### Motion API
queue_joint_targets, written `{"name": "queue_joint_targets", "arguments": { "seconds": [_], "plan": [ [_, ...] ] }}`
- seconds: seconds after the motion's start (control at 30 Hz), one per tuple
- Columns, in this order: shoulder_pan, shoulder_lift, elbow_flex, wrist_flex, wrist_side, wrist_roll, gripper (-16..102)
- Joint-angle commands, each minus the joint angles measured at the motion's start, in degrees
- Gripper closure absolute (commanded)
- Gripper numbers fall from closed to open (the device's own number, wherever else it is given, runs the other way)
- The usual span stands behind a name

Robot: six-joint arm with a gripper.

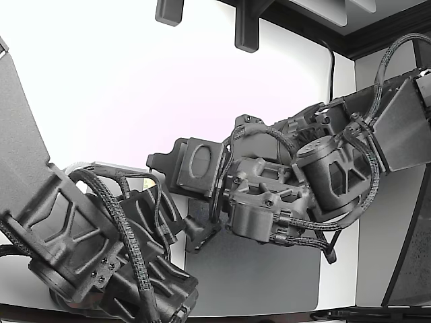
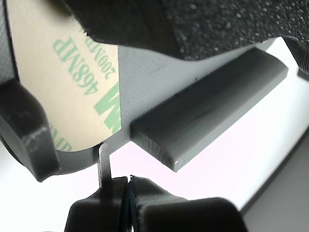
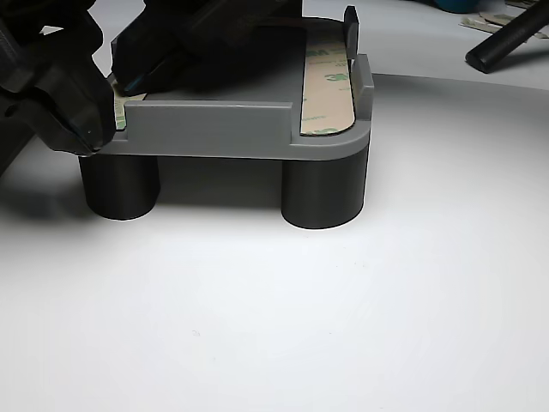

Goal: Peel off protective film from adhesive tape.

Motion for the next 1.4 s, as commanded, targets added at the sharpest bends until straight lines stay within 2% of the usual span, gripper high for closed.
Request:
{"name": "queue_joint_targets", "arguments": {
  "seconds": [0.0,1.37],
  "plan": [
    [-0.4,0.9,-1.8,-0.4,0.3,0.1,98],
    [0.4,0.3,-2.1,-0.7,1.1,0.9,98]
  ]
}}
